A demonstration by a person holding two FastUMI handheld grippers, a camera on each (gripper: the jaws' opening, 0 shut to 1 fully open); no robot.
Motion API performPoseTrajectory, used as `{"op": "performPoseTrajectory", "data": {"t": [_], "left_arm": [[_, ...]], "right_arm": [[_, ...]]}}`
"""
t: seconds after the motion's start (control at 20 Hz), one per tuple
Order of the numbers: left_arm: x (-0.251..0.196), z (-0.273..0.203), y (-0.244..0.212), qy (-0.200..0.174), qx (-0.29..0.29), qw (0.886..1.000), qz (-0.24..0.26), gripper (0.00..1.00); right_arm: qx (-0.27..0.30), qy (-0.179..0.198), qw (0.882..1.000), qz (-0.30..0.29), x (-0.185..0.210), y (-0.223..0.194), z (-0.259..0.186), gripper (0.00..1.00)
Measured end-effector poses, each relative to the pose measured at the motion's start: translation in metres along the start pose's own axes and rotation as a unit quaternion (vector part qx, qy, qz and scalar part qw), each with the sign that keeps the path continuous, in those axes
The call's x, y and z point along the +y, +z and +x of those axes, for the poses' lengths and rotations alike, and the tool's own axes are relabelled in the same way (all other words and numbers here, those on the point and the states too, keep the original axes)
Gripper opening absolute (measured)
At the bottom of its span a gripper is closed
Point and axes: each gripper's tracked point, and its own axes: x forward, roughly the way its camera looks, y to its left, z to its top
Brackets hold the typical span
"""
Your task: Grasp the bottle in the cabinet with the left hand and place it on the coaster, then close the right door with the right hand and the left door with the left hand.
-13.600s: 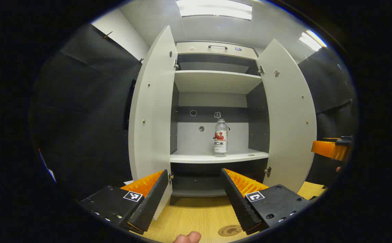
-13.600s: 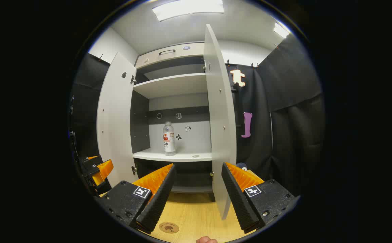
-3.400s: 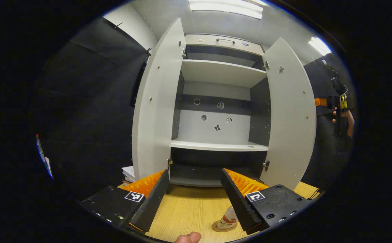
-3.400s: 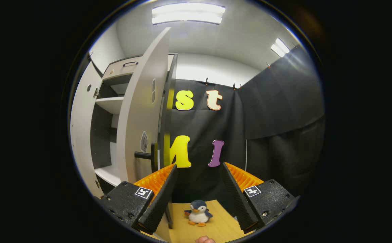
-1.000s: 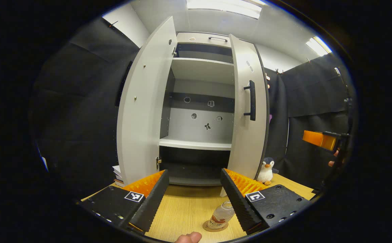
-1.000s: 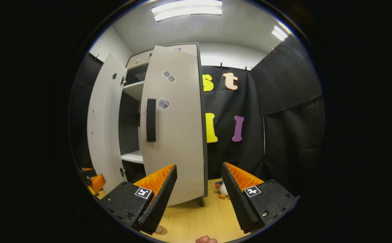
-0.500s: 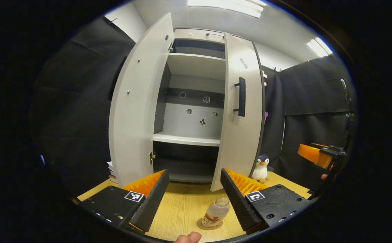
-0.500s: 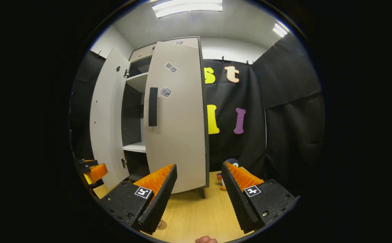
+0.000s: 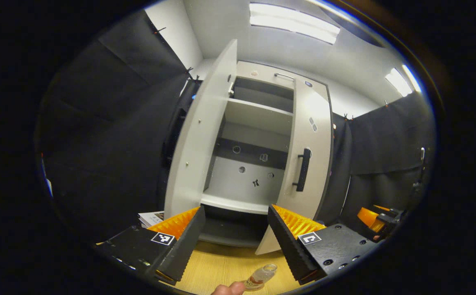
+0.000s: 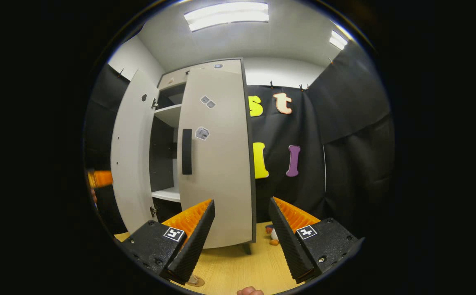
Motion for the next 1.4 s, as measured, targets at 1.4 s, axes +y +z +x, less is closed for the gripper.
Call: {"op": "performPoseTrajectory", "data": {"t": [1.4], "left_arm": [[0.178, 0.114, 0.070, 0.164, -0.074, 0.983, 0.047, 1.00]], "right_arm": [[0.001, -0.053, 0.998, -0.038, -0.040, 0.004, -0.012, 0.82]]}}
